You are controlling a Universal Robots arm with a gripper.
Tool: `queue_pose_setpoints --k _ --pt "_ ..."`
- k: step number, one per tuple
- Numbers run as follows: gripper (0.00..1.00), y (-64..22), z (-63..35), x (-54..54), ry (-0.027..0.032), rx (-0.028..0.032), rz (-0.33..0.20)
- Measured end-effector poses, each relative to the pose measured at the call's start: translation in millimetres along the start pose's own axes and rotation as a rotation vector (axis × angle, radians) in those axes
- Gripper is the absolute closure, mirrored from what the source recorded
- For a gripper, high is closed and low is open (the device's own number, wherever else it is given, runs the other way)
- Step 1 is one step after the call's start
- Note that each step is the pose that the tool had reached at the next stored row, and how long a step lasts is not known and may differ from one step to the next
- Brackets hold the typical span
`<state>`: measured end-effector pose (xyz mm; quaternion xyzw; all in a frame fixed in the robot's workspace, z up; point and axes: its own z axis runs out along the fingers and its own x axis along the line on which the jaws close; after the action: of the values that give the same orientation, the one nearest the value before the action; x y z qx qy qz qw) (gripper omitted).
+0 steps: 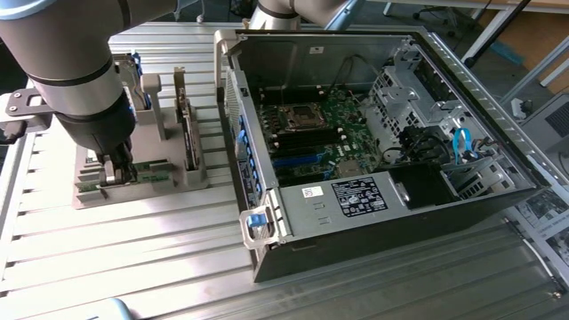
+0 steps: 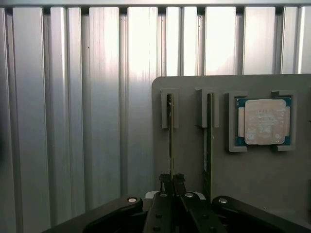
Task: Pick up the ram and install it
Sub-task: 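Pick up the ram and move it above insertion slot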
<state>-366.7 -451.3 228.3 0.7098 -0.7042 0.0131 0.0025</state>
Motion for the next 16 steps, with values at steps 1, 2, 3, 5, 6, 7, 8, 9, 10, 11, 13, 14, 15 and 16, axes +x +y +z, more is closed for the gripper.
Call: queue_pose_setpoints --k 1,2,3,5,6,7,8,9,10,11,13,14,15,16 --pt "0.88 0.0 -1.4 0.0 0.0000 -0.0001 0.000" --pt "0.88 0.0 -2.9 0.1 0.0001 0.0000 0.000" --pt "0.88 -0.1 -4.2 0.1 0.0000 -0.0001 0.000" --pt "0.88 -0.1 -7.1 0.2 0.0000 0.0000 0.000" --pt "0.88 -0.1 -8.7 0.2 0.0000 -0.0001 0.000" --pt "0.88 -0.1 -10.2 0.2 0.0000 0.0000 0.000" --pt "0.88 -0.2 -13.2 0.3 0.0000 0.0000 0.000" --pt "0.88 -0.2 -14.6 0.3 0.0000 0.0000 0.000" --pt "0.88 -0.2 -16.2 0.4 0.0001 0.0000 0.000" --pt "0.88 -0.3 -17.5 0.4 0.0000 0.0000 0.000" --pt "0.88 -0.3 -20.4 0.5 0.0000 0.0000 0.000" --pt "0.88 -0.3 -21.9 0.5 0.0000 0.0000 0.000" --pt "0.88 -0.3 -23.1 0.5 0.0000 0.0000 0.000" --pt "0.88 -0.4 -24.4 0.5 0.0000 -0.0001 0.000"
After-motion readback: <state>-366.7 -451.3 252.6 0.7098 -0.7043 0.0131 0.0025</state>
